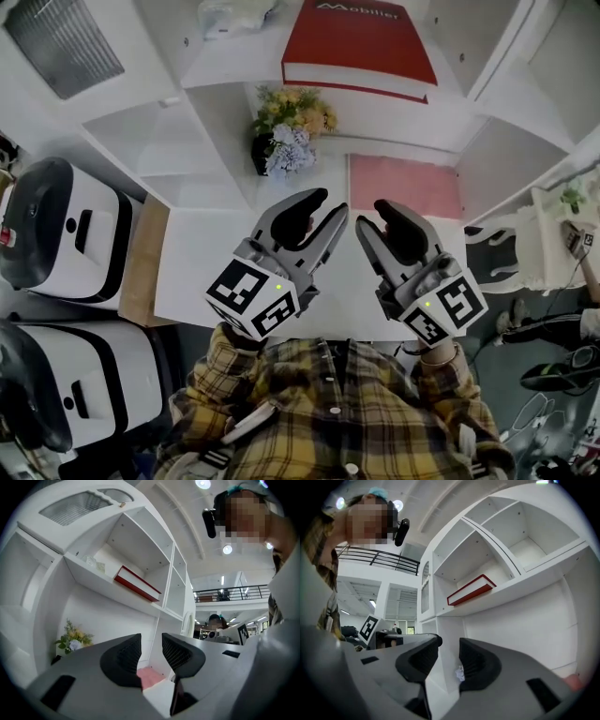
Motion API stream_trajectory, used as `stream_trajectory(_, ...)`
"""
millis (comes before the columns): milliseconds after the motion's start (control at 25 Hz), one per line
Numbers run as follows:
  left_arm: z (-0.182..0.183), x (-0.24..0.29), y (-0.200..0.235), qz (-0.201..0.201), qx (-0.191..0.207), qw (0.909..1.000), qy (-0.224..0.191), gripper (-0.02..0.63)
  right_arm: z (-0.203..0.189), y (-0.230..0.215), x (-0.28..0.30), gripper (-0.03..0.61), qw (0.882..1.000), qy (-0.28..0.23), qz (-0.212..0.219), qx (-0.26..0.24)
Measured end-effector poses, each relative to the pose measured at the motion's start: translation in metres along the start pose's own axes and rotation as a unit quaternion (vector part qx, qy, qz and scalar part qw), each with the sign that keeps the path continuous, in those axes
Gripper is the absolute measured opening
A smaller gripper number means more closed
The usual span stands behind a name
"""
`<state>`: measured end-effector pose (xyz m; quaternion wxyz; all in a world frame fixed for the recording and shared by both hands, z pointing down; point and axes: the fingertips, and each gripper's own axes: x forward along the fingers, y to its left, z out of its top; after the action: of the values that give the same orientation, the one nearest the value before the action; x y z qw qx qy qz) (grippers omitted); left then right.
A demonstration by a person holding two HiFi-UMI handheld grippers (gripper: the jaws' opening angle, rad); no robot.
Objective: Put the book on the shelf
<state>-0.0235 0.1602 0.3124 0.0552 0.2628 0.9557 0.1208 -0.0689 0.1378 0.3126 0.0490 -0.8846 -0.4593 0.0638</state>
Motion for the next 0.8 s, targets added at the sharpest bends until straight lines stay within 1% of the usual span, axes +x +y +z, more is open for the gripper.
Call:
stream_trajectory(120, -0.021, -0.006, -0.008, 0.002, 0.013, 0.9998, 0.017, 0.150, -0.017, 0.002, -0.011, 0.139, 1.000, 0.004, -0.013, 0.005)
stream_trajectory(240, -0.038, -0.006, -0.013, -0.004, 0.011, 0.9996, 0.027, 0.150, -0.033, -0.001, -0.017, 0.124, 1.000, 0.008, -0.020, 0.010)
stream_trajectory(440, -0.061, -0.009, -0.023, -0.010, 0.006, 0.9990, 0.042, 0.116, -0.059, 0.004, -0.028, 0.097, 0.999, 0.029, -0.031, -0.007)
stream_trajectory(560, -0.071, -0.014, -0.028, -0.014, 0.003, 0.9990, 0.044, 0.086, -0.070, 0.007, -0.035, 0.083, 0.999, 0.037, -0.035, -0.001)
stream_trajectory(800, -0.086, -0.018, -0.030, -0.019, 0.015, 0.9984, 0.051, 0.047, -0.077, 0.006, -0.040, 0.040, 0.998, 0.039, -0.039, 0.005)
